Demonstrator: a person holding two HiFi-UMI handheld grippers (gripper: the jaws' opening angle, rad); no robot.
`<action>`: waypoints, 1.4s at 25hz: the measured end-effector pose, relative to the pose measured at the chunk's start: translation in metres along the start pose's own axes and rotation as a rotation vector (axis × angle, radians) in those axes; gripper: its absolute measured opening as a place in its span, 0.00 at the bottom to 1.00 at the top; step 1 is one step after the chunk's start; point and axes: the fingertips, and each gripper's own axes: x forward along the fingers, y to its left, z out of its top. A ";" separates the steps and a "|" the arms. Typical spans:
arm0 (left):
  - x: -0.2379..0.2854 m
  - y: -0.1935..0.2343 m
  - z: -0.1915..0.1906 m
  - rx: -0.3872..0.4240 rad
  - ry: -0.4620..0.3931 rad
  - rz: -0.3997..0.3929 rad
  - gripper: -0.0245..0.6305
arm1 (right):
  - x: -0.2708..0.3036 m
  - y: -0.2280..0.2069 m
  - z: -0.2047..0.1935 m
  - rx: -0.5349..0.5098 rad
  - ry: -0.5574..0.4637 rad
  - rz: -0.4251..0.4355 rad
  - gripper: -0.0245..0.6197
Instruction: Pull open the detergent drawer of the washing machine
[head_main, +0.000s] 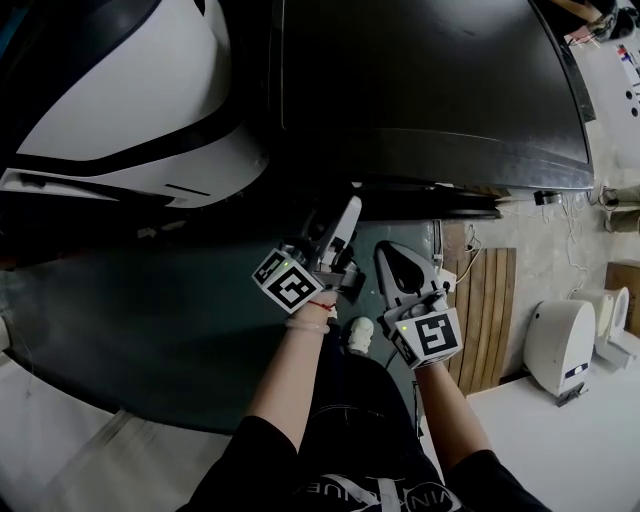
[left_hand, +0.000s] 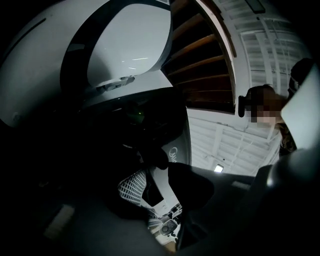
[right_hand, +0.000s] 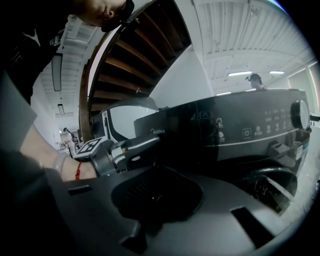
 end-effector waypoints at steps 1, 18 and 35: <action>0.000 0.000 -0.001 -0.014 -0.003 -0.001 0.25 | -0.001 0.001 -0.001 0.005 0.000 -0.002 0.07; -0.033 -0.017 -0.018 -0.027 0.005 0.001 0.23 | -0.021 0.016 -0.002 0.041 0.008 0.003 0.07; -0.063 -0.036 -0.039 -0.014 0.000 0.014 0.23 | -0.054 0.028 -0.010 0.004 -0.027 0.027 0.07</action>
